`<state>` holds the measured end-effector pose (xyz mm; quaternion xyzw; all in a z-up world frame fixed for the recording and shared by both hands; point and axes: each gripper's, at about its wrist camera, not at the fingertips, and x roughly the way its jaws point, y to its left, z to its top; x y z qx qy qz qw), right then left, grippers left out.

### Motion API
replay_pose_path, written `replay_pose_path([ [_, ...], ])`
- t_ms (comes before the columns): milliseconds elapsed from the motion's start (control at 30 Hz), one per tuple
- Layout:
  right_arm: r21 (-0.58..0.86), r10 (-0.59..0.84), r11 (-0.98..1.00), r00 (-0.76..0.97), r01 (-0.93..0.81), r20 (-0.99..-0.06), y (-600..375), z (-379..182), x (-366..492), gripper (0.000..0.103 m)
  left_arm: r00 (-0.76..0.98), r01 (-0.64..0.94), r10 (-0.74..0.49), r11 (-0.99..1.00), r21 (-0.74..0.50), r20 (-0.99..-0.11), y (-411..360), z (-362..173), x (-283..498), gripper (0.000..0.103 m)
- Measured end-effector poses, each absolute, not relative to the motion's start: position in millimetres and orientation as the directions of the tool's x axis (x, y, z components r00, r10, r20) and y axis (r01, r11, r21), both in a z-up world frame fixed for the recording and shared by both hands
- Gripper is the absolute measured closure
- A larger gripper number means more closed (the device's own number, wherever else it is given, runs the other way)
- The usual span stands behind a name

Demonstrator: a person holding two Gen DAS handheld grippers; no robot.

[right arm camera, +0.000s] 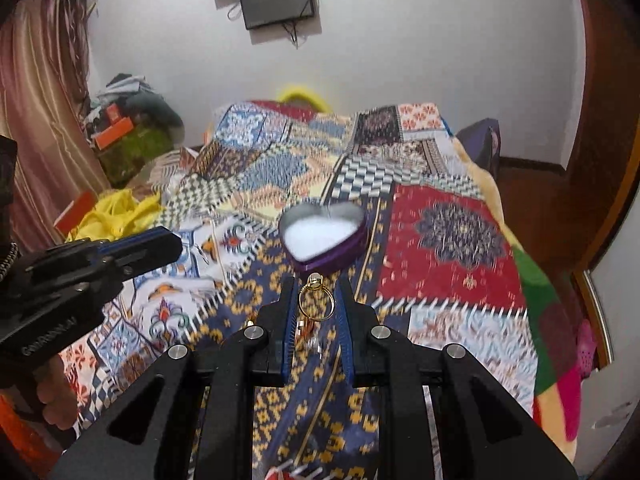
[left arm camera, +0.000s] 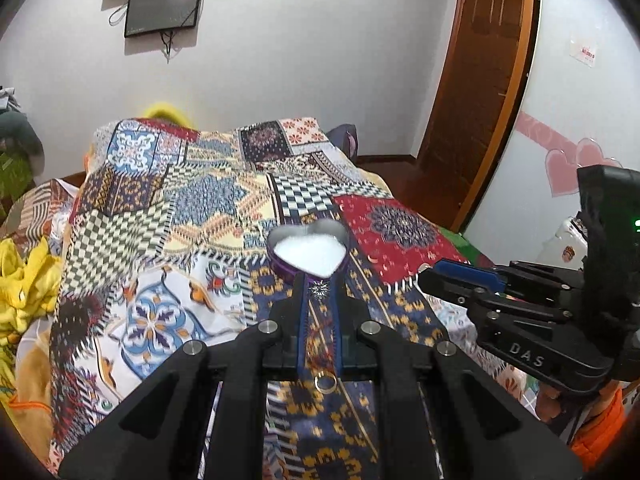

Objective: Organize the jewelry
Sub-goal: 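Carry the gold ring over the heart tin and open the right tool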

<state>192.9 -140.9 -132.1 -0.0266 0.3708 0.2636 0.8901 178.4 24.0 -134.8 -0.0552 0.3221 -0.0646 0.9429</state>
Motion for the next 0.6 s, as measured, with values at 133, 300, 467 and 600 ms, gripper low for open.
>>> replay_pose_path([
  [133,0.147,0.455,0.860,0.602,-0.489,-0.656,-137.3,-127.1,203.1,0.086,0.790,0.080,-0.150,0.986,-0.143,-0.595,27.0,-133.2,192.1,0.094],
  [300,0.144,0.459,0.860,0.618,-0.490,-0.639,-135.1,-123.4,215.8,0.086,0.786,0.069,-0.147,0.986,-0.150,-0.601,33.3,-136.6,208.8,0.094],
  [467,0.142,0.462,0.858,0.623,-0.493,-0.631,-132.8,-124.0,228.3,0.086,0.780,0.057,-0.138,0.987,-0.150,-0.610,38.4,-140.8,226.9,0.094],
  [600,0.149,0.467,0.854,0.610,-0.498,-0.640,-128.8,-127.9,241.2,0.086,0.768,0.057,-0.153,0.983,-0.172,-0.622,44.3,-145.6,244.5,0.094],
])
